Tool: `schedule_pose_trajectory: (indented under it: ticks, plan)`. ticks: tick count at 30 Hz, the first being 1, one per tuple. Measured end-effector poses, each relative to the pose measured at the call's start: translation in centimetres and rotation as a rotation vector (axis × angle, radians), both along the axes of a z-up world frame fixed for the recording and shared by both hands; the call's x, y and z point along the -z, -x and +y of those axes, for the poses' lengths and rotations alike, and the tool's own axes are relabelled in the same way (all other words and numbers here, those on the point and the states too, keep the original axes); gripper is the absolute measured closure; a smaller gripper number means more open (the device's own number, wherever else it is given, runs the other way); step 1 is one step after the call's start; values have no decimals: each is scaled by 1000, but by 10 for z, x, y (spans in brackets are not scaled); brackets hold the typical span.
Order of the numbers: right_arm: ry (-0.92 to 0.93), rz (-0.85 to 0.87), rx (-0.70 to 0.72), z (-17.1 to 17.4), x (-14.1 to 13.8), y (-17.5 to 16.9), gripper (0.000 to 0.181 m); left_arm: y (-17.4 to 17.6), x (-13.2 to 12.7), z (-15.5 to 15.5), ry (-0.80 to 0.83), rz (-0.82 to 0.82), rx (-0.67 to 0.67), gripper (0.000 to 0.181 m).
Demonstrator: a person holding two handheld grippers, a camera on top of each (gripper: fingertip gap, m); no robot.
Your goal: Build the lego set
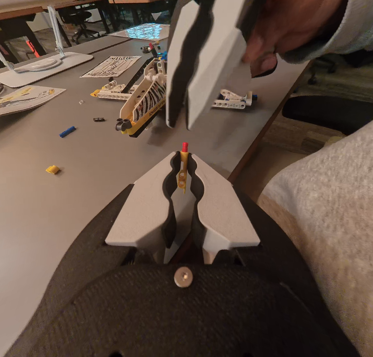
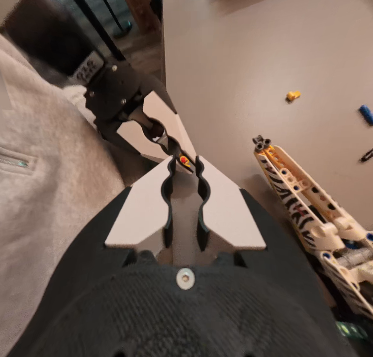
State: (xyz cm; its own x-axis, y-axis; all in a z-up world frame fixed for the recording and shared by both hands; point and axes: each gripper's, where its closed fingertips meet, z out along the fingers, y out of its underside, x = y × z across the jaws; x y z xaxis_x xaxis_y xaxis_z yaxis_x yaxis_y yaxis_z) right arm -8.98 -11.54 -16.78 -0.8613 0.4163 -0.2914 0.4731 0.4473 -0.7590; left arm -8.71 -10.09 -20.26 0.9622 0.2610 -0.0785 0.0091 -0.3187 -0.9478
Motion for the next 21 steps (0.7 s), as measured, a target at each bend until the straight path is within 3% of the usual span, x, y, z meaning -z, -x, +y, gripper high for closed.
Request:
schedule_pose_trajectory:
  ticks: [6, 21]
  plan:
    - [-182, 201, -76, -6, 15, -5, 177, 1, 0, 1, -4, -6, 1, 176]
    - [-299, 64, -167, -7, 24, -9, 180, -1, 5, 6, 73, 23, 6, 177]
